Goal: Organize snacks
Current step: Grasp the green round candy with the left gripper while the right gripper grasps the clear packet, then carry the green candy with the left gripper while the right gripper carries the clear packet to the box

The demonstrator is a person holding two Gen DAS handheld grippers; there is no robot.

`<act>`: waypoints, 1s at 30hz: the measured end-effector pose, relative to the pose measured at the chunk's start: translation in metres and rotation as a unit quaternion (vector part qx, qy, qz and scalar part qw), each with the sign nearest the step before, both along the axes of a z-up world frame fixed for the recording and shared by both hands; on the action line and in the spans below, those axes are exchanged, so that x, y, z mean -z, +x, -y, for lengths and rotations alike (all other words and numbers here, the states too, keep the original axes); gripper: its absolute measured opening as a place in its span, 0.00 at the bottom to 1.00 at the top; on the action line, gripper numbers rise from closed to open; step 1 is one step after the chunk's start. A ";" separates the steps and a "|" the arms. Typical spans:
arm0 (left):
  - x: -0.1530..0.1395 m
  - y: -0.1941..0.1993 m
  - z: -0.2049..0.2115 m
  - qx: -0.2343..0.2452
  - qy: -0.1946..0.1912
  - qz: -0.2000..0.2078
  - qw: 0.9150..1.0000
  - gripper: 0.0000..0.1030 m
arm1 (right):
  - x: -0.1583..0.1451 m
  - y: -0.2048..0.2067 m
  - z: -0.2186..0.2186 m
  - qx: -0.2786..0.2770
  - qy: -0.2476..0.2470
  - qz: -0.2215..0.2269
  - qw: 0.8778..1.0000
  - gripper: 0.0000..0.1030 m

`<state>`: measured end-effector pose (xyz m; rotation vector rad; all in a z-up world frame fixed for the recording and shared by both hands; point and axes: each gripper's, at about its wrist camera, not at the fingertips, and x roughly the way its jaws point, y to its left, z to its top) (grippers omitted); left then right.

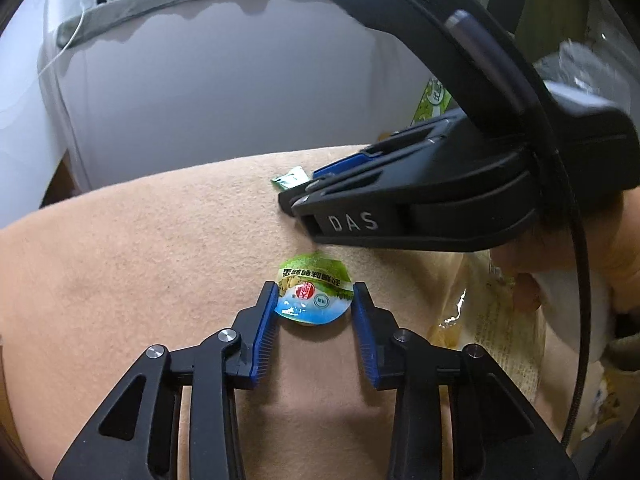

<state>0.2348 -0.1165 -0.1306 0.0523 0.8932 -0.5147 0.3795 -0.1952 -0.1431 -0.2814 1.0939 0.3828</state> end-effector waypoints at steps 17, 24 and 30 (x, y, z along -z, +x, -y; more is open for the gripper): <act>-0.031 -0.068 -0.026 0.002 -0.028 0.057 0.998 0.24 | -0.064 -0.106 0.042 0.081 0.135 0.104 0.982 0.20; -0.064 -0.117 -0.063 -0.014 -0.056 0.100 0.993 0.24 | -0.079 -0.202 0.054 0.118 0.210 0.156 0.958 0.20; -0.095 -0.151 -0.099 -0.053 -0.054 0.153 0.985 0.24 | -0.087 -0.261 0.027 0.121 0.247 0.177 0.945 0.20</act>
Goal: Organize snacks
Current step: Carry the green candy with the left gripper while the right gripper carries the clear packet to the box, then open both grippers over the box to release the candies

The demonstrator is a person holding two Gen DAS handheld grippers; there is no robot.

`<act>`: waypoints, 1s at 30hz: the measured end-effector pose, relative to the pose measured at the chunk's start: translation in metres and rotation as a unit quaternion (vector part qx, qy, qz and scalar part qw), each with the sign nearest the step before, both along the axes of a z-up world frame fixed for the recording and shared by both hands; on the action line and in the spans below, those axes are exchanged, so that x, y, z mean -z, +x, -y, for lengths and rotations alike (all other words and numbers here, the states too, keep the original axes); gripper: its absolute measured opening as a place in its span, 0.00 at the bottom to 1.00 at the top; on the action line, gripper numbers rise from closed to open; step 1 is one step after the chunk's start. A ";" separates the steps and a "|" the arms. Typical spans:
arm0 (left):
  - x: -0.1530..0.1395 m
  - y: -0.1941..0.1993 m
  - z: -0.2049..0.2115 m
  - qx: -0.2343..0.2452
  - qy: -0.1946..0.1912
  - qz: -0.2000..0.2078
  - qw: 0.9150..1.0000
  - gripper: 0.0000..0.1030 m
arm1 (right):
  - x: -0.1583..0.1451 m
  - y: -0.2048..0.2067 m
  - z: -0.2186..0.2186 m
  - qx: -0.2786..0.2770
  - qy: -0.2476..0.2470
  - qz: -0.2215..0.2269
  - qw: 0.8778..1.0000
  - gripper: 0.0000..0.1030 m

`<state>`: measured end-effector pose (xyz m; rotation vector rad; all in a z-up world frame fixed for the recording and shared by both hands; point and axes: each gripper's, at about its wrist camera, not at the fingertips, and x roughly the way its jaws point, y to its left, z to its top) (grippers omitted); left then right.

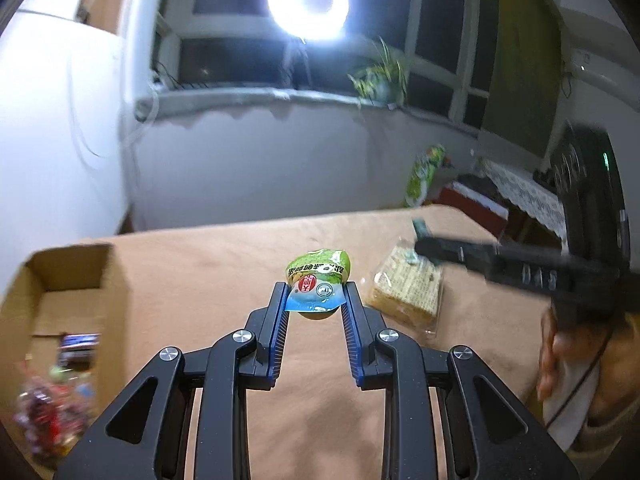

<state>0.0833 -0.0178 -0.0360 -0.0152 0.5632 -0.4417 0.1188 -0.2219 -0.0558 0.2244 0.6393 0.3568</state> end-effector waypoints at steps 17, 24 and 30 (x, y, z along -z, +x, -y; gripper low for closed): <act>-0.026 -0.036 -0.115 -0.111 -0.014 0.056 0.992 0.24 | -0.047 0.003 -0.165 -0.151 -0.031 0.039 0.987 0.21; -0.011 -0.036 -0.160 -0.161 -0.013 0.039 0.986 0.24 | -0.038 0.019 -0.226 -0.207 -0.038 0.032 0.977 0.21; 0.006 -0.030 -0.179 -0.183 -0.009 0.015 0.983 0.24 | -0.026 0.035 -0.253 -0.229 -0.040 0.021 0.972 0.21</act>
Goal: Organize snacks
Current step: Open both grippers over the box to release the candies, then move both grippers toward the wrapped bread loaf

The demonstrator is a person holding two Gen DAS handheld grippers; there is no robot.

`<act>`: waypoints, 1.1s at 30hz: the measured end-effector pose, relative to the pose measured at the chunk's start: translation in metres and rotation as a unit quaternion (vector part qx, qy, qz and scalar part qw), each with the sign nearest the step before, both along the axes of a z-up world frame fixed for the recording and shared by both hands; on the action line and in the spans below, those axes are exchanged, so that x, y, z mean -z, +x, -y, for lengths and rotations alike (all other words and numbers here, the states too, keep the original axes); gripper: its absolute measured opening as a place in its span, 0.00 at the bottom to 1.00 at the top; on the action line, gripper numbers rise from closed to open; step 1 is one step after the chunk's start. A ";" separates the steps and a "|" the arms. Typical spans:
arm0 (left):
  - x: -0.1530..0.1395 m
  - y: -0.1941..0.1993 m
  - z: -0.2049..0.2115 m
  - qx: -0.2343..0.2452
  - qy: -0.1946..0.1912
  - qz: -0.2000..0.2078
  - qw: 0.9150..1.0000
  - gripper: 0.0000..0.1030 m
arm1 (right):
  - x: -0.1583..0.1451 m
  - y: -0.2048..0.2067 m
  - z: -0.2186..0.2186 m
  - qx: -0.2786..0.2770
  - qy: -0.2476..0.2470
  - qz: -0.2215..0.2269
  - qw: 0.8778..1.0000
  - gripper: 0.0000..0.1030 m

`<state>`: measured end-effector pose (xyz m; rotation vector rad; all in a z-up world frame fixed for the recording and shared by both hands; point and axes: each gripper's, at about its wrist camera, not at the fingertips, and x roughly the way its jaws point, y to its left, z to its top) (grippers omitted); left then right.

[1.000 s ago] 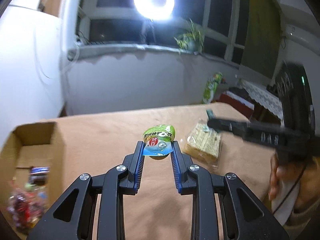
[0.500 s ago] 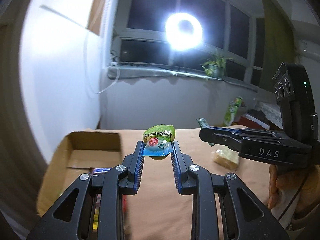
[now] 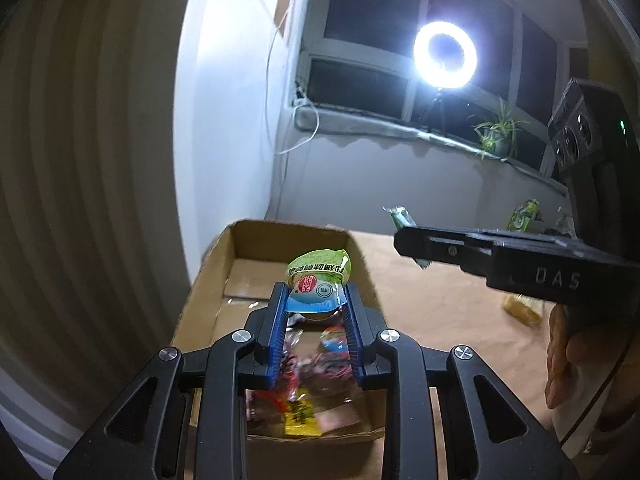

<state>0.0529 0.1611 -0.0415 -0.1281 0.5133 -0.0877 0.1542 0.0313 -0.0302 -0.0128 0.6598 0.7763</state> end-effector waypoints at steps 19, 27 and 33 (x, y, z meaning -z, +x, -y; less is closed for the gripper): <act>0.025 0.001 0.009 -0.023 0.024 -0.049 0.998 0.72 | 0.040 -0.009 0.038 0.064 -0.014 0.004 0.998 0.59; 0.009 -0.002 0.032 0.006 0.021 -0.030 0.999 0.77 | 0.057 -0.038 0.093 0.123 -0.019 -0.003 0.992 0.70; 0.001 0.000 0.071 0.053 0.029 -0.027 0.998 0.77 | 0.069 -0.045 0.143 0.157 -0.006 -0.022 0.987 0.75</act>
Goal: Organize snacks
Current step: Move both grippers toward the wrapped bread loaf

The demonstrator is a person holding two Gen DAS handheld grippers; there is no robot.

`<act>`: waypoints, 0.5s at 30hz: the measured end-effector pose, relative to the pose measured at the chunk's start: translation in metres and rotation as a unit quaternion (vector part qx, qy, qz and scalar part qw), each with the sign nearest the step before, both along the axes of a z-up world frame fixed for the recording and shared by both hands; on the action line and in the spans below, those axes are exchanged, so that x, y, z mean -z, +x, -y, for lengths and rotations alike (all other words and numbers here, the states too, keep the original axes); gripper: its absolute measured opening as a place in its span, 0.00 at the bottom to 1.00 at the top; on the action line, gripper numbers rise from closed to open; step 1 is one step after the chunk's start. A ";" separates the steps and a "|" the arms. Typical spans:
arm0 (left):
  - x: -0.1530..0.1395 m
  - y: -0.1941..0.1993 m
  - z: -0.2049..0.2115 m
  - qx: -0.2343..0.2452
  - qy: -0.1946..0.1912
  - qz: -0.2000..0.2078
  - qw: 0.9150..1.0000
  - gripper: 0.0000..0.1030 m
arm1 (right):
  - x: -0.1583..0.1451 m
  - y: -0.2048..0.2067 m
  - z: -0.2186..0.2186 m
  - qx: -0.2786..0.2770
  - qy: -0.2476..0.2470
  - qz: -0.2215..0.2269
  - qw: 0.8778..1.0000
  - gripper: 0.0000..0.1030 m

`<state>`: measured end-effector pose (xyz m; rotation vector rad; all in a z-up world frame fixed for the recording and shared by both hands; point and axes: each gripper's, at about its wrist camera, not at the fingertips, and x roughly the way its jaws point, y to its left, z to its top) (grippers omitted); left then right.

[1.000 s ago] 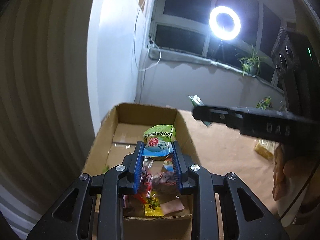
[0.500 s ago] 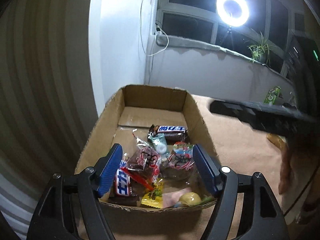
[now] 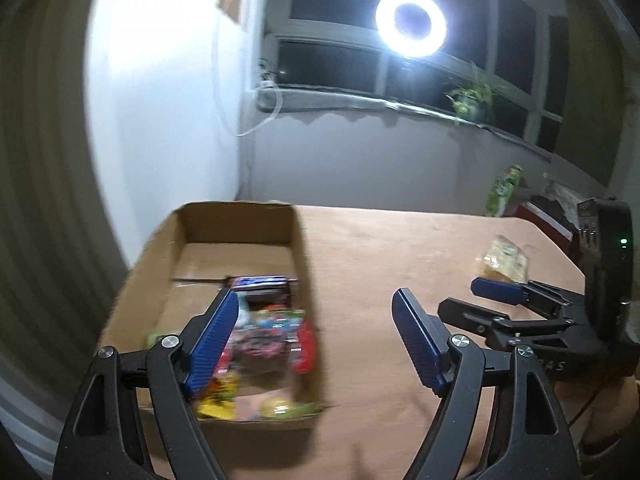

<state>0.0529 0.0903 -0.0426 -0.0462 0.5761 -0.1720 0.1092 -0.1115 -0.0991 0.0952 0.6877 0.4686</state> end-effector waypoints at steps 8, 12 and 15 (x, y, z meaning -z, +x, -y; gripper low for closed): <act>0.005 0.013 0.053 0.062 -0.021 -0.028 0.997 0.77 | -0.001 -0.001 0.073 0.062 0.019 0.004 0.998 0.75; 0.013 0.024 0.087 0.093 -0.025 -0.052 0.994 0.77 | 0.000 0.002 0.115 0.094 0.019 0.005 0.995 0.78; 0.022 0.031 0.112 0.114 -0.032 -0.071 0.990 0.77 | 0.001 0.011 0.152 0.116 0.004 0.012 0.993 0.80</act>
